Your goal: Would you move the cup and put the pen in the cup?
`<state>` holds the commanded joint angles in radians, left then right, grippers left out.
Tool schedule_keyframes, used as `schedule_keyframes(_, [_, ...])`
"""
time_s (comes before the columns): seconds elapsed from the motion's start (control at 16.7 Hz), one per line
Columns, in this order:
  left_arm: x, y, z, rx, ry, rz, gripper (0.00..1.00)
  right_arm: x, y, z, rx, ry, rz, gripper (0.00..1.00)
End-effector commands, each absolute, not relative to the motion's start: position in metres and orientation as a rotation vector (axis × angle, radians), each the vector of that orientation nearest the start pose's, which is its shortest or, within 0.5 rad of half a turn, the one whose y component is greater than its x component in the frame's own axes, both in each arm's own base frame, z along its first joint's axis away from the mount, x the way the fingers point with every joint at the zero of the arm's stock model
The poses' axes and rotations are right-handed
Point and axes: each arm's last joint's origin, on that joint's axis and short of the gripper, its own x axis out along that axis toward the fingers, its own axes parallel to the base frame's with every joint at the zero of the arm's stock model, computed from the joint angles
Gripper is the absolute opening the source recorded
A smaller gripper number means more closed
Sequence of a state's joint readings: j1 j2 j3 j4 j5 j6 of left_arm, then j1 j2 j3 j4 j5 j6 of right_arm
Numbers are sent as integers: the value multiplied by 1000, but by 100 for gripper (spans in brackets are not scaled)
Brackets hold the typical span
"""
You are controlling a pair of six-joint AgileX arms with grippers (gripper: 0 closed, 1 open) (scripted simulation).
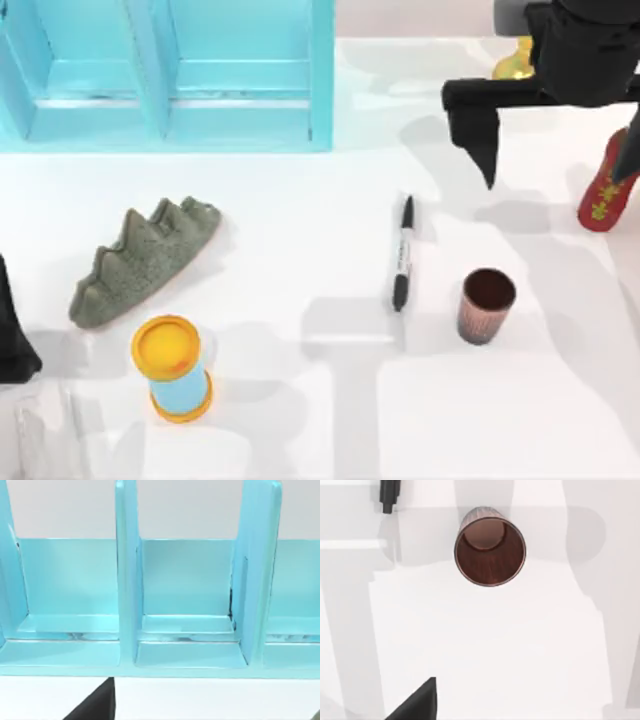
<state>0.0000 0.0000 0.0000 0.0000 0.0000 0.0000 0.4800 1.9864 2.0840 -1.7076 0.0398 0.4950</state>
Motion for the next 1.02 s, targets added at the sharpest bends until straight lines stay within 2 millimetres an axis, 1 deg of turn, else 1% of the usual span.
schedule_keyframes(0.18, [106, -1, 160, 0, 0, 0, 100, 329, 180, 323, -37, 1590, -61, 100])
schedule_keyframes(0.36, [106, -1, 160, 0, 0, 0, 100, 348, 202, 306, -43, 1598, -100, 100])
schedule_keyframes(0.48, [106, -1, 160, 0, 0, 0, 100, 366, 222, 286, -43, 1604, -133, 100])
schedule_keyframes(0.6, [106, -1, 160, 0, 0, 0, 100, 382, 243, 259, -39, 1608, -170, 100])
schedule_keyframes(0.72, [106, -1, 160, 0, 0, 0, 100, 394, 261, 231, -33, 1607, -207, 100])
schedule_keyframes(0.9, [106, -1, 160, 0, 0, 0, 100, 403, 280, 197, -23, 1594, -254, 100])
schedule_keyframes(1.02, [106, -1, 160, 0, 0, 0, 100, 405, 286, 184, -19, 1586, -273, 100])
